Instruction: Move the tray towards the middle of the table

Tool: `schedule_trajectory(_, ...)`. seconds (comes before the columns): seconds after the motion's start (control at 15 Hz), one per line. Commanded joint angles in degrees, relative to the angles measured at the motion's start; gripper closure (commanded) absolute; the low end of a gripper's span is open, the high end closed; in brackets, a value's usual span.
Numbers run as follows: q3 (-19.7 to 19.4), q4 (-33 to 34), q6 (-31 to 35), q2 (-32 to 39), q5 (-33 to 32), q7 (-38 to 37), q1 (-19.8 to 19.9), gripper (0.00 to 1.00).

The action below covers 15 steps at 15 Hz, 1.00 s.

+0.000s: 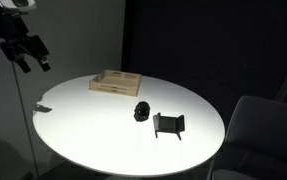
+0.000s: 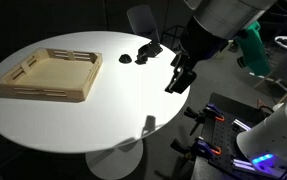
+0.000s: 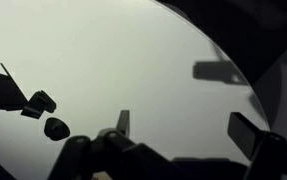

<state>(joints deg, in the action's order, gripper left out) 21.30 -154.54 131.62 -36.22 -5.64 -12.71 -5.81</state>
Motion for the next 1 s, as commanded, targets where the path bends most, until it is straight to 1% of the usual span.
schedule_trajectory(0.0, -1.31, 0.13, -0.26, 0.29, -1.12, -0.82, -1.33, 0.00)
schedule_trajectory(0.73, -1.32, 0.37, -0.04, 0.64, -1.38, -0.64, -1.13, 0.00)
schedule_trajectory(0.93, -2.62, 1.94, 1.36, 2.83, -2.04, 0.95, -0.57, 0.00)
